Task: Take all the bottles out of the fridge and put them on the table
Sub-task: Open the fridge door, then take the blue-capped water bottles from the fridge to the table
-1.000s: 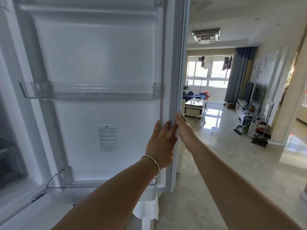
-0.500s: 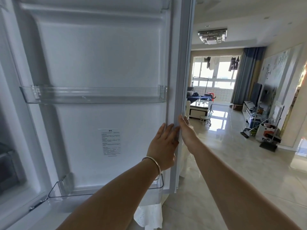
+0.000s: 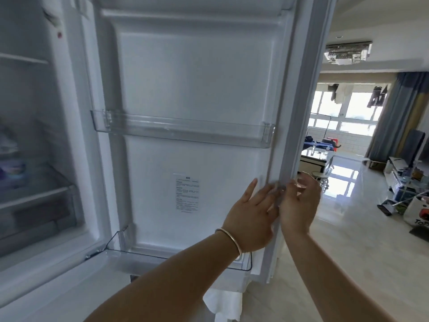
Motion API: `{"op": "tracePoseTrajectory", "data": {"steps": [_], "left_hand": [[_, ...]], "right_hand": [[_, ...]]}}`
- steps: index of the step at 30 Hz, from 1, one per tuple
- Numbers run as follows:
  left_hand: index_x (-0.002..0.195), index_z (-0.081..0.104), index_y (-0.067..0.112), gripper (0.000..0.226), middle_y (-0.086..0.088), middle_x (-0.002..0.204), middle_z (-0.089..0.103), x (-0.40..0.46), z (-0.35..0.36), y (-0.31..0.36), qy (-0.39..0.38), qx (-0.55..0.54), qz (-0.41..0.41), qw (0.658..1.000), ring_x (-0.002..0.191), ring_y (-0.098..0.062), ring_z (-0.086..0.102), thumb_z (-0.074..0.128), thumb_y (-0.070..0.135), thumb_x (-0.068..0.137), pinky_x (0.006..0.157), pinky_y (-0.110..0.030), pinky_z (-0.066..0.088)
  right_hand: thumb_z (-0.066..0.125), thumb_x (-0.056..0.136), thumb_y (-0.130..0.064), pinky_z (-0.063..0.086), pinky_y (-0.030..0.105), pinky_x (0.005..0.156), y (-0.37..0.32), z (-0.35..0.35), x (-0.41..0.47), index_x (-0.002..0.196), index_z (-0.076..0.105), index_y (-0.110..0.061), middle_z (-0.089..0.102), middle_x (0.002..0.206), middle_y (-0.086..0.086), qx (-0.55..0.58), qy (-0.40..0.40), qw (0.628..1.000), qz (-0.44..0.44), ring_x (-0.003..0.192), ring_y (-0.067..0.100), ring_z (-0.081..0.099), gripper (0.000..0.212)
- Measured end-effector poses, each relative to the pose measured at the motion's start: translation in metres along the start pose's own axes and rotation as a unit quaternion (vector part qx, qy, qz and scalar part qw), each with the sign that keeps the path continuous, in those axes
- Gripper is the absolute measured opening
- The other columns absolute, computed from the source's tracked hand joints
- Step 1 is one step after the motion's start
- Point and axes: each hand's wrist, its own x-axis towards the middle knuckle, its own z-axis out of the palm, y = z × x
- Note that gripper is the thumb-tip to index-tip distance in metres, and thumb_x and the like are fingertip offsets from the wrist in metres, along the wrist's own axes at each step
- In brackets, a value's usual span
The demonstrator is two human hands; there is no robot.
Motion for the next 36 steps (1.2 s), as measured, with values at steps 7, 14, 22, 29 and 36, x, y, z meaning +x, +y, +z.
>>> {"op": "tracePoseTrajectory", "data": {"steps": [7, 14, 22, 29, 36], "left_hand": [[0.087, 0.068, 0.015, 0.019, -0.002, 0.09, 0.067, -0.1, -0.065, -0.052, 0.124, -0.009, -0.15, 0.981, 0.078, -0.022, 0.059, 0.059, 0.017, 0.071, 0.076, -0.032, 0.049], [0.099, 0.066, 0.026, 0.022, 0.004, 0.102, 0.063, -0.238, -0.153, -0.113, 0.02, 0.04, -0.502, 0.864, 0.086, -0.023, 0.064, 0.056, 0.028, 0.081, 0.065, -0.028, 0.046], [0.119, 0.053, 0.023, 0.038, 0.001, 0.122, 0.051, -0.393, -0.211, -0.212, 0.071, 0.029, -0.695, 0.715, 0.095, -0.021, 0.061, 0.057, 0.026, 0.082, 0.08, -0.033, 0.048], [0.122, 0.053, 0.017, 0.04, -0.002, 0.118, 0.056, -0.448, -0.202, -0.304, 0.141, -0.066, -0.749, 0.644, 0.097, -0.024, 0.058, 0.06, 0.018, 0.082, 0.086, -0.03, 0.046], [0.104, 0.057, 0.005, 0.05, -0.019, 0.104, 0.059, -0.459, -0.16, -0.382, 0.28, -0.039, -0.78, 0.558, 0.098, -0.034, 0.058, 0.061, 0.032, 0.061, 0.074, -0.036, 0.048]], "right_hand": [[0.046, 0.085, -0.018, 0.038, 0.012, 0.069, -0.093, 0.036, -0.086, 0.093, 0.049, -0.02, 0.051, 0.084, -0.005, 0.211, -0.11, 0.96, -0.149, 0.074, 0.008, 0.05, 0.009], [0.048, 0.086, -0.018, 0.036, 0.006, 0.061, -0.147, 0.111, -0.206, 0.087, 0.051, -0.023, 0.054, 0.077, -0.014, 0.244, -0.355, 0.897, -0.097, 0.07, 0.003, 0.051, 0.006], [0.053, 0.086, -0.014, 0.043, 0.027, 0.072, -0.201, 0.235, -0.343, 0.097, 0.059, -0.015, 0.054, 0.073, -0.014, 0.19, -0.545, 0.815, -0.06, 0.074, 0.014, 0.054, 0.013], [0.062, 0.082, -0.022, 0.037, 0.028, 0.073, -0.229, 0.34, -0.401, 0.117, 0.049, -0.014, 0.054, 0.084, -0.006, 0.154, -0.609, 0.778, -0.018, 0.084, 0.018, 0.054, 0.038], [0.072, 0.071, -0.031, 0.047, 0.035, 0.085, -0.248, 0.43, -0.414, 0.124, 0.044, -0.02, 0.054, 0.115, 0.0, 0.162, -0.618, 0.77, 0.005, 0.104, 0.019, 0.056, 0.061]]}}
